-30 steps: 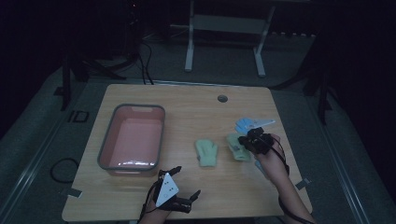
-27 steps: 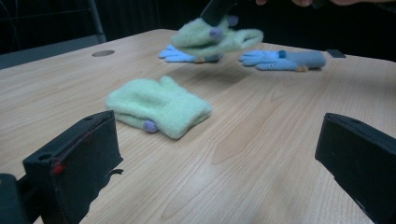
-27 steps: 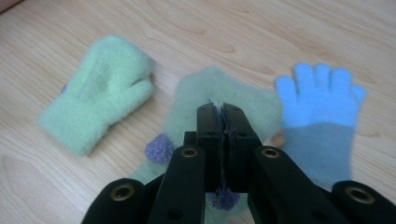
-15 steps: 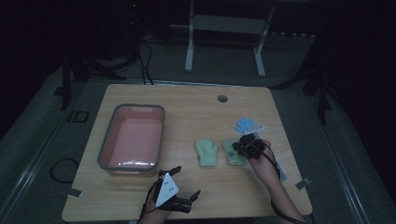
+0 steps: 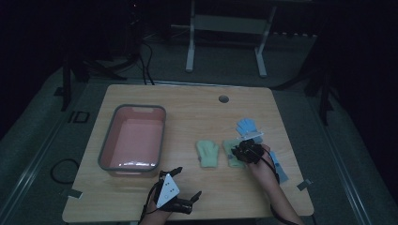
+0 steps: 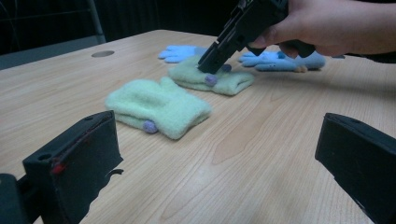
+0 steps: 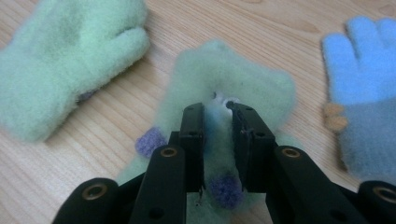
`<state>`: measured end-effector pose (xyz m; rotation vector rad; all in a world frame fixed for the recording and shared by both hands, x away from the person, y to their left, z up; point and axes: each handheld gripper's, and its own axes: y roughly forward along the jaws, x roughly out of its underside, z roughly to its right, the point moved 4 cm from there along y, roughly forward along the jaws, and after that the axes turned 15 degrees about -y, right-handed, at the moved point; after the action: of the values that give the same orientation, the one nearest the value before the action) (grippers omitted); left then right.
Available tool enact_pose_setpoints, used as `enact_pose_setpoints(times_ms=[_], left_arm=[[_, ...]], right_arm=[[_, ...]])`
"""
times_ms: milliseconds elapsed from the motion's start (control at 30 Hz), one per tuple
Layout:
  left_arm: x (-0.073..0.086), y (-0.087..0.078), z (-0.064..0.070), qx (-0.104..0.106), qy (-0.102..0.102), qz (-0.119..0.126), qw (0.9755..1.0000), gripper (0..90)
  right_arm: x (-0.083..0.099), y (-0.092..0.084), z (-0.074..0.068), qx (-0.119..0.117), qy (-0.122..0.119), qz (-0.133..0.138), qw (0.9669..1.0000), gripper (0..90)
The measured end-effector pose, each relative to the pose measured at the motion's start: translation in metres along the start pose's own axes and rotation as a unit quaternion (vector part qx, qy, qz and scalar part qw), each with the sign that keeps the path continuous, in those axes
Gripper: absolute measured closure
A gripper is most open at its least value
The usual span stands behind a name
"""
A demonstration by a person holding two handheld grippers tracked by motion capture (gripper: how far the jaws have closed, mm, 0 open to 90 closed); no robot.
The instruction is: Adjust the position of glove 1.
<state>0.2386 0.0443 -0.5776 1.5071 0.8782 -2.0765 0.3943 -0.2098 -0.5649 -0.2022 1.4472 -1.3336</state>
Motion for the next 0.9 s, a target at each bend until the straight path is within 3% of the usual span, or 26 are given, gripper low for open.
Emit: enact_pose_setpoints(times_ms=[400,700,900], left_arm=[[0.0,0.0,0.0,0.0,-0.001,0.0,1.0,0.0],[0.0,0.0,0.0,-0.001,-0.001,0.0,1.0,0.0],[0.0,0.0,-0.001,-0.001,-0.002,0.0,1.0,0.0]], right_arm=[[-0.017,-0.023,0.002,-0.013,-0.029,0.032,0.999,66.4],[-0.009,-0.012,0.003,-0.016,-0.018,0.019,0.9995,63.4],[0.001,0.0,-0.003,-0.017,-0.011,0.002,0.9998,66.2]])
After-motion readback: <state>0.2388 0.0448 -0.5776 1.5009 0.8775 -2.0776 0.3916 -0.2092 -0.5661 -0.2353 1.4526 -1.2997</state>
